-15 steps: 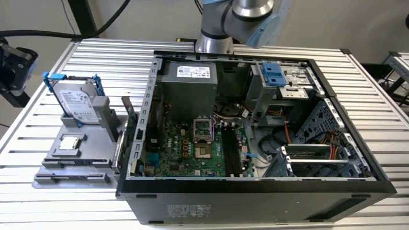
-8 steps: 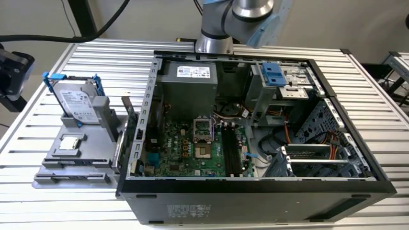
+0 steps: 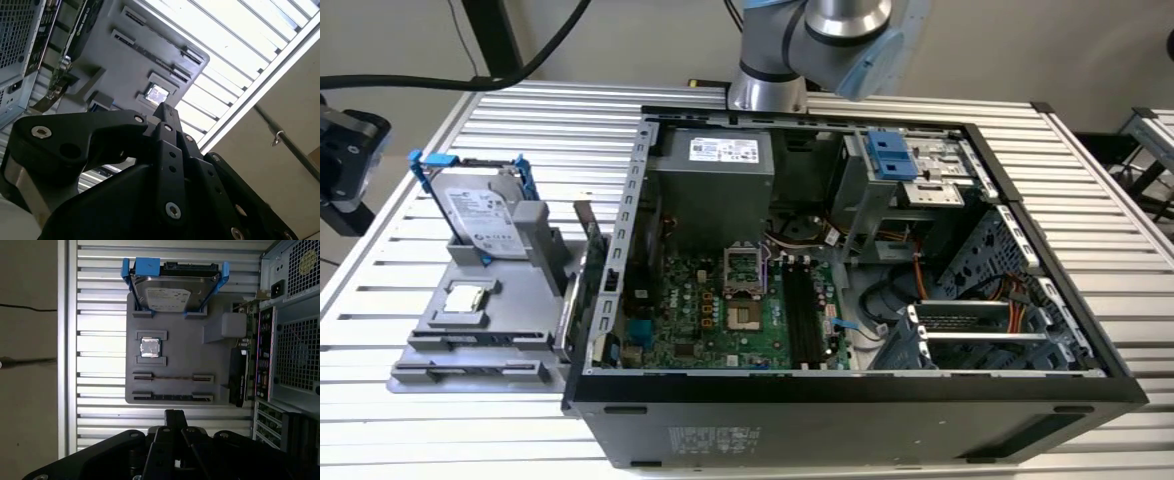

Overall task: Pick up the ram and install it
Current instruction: 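Reach for the ram, then pick up the ram and move it above insertion slot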

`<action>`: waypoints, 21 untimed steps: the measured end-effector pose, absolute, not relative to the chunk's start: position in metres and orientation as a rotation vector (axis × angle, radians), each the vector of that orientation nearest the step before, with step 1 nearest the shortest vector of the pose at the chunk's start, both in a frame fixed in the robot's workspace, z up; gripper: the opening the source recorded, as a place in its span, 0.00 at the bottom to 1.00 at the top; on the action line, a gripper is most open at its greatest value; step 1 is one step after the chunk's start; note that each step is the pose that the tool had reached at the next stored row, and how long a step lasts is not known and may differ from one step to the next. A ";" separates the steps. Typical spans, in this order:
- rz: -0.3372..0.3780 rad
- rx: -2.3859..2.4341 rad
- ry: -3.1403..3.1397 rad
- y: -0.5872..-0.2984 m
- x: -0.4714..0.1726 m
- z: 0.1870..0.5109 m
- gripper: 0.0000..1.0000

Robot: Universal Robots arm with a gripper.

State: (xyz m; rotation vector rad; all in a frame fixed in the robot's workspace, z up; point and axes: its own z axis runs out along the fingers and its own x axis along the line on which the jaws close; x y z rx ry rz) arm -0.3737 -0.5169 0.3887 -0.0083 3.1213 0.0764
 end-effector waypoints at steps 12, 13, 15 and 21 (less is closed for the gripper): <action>0.077 -0.044 3.121 -0.517 -0.374 0.389 0.00; 0.077 -0.059 3.121 -0.517 -0.374 0.389 0.00; 0.077 -0.096 3.121 -0.517 -0.374 0.389 0.00; 0.079 -0.245 3.115 -0.517 -0.374 0.389 0.00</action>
